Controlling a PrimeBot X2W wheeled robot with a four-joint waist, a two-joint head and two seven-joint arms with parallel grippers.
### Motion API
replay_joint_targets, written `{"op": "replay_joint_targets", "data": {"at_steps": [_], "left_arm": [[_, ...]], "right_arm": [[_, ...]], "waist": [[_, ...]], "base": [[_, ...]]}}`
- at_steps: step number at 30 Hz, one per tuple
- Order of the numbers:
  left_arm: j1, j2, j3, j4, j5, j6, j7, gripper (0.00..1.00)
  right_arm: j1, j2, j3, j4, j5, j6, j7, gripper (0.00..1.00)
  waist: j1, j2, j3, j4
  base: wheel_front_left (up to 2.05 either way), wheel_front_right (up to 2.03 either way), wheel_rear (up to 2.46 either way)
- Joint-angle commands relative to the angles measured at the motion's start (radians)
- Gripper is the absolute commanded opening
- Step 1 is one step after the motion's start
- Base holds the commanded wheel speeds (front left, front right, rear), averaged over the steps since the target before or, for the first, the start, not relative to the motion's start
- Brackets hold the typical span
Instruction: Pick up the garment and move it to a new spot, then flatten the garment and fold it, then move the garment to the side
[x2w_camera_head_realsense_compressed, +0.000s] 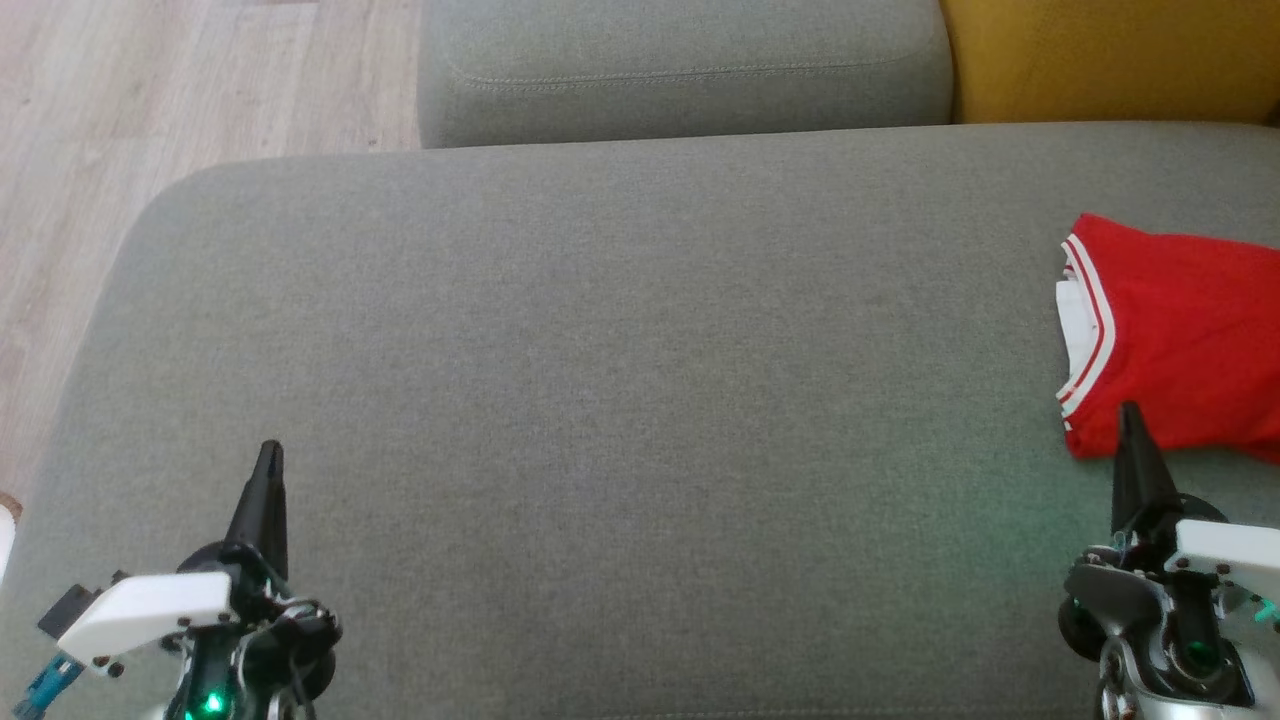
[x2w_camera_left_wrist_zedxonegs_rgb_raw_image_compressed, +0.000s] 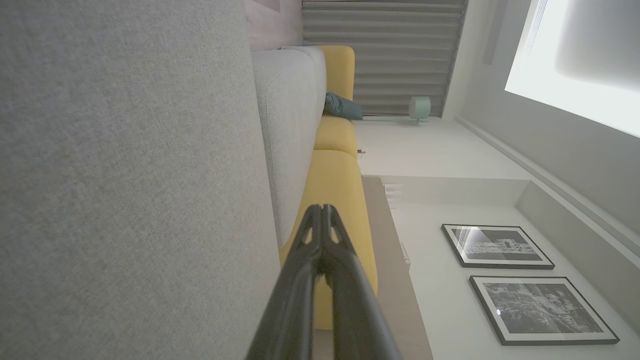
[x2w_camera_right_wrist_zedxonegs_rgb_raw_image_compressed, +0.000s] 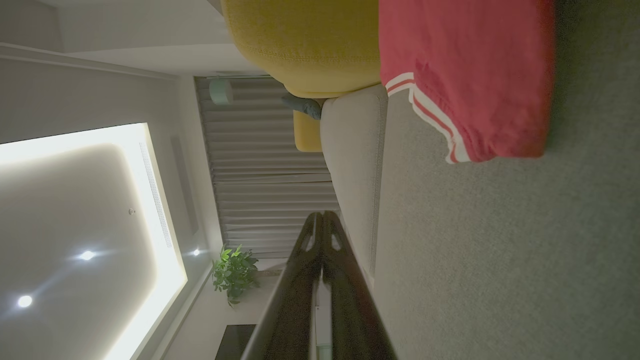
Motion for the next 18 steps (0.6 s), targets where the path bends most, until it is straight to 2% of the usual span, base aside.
{"op": "replay_joint_targets", "data": {"at_steps": [1,18], "left_arm": [[-0.057,0.016,0.035,-0.039,-0.004,-0.007,0.008,0.0],[-0.057,0.016,0.035,-0.039,-0.004,-0.007,0.008,0.0]], "right_arm": [[-0.018,-0.006,0.02,-0.041,0.007,0.007,0.006,0.0],[-0.018,-0.006,0.02,-0.041,0.007,0.007,0.006,0.0]], "waist": [[0.0,0.0,0.0,0.0],[0.0,0.0,0.0,0.0]], "base": [[0.0,0.0,0.0],[0.0,0.0,0.0]]}}
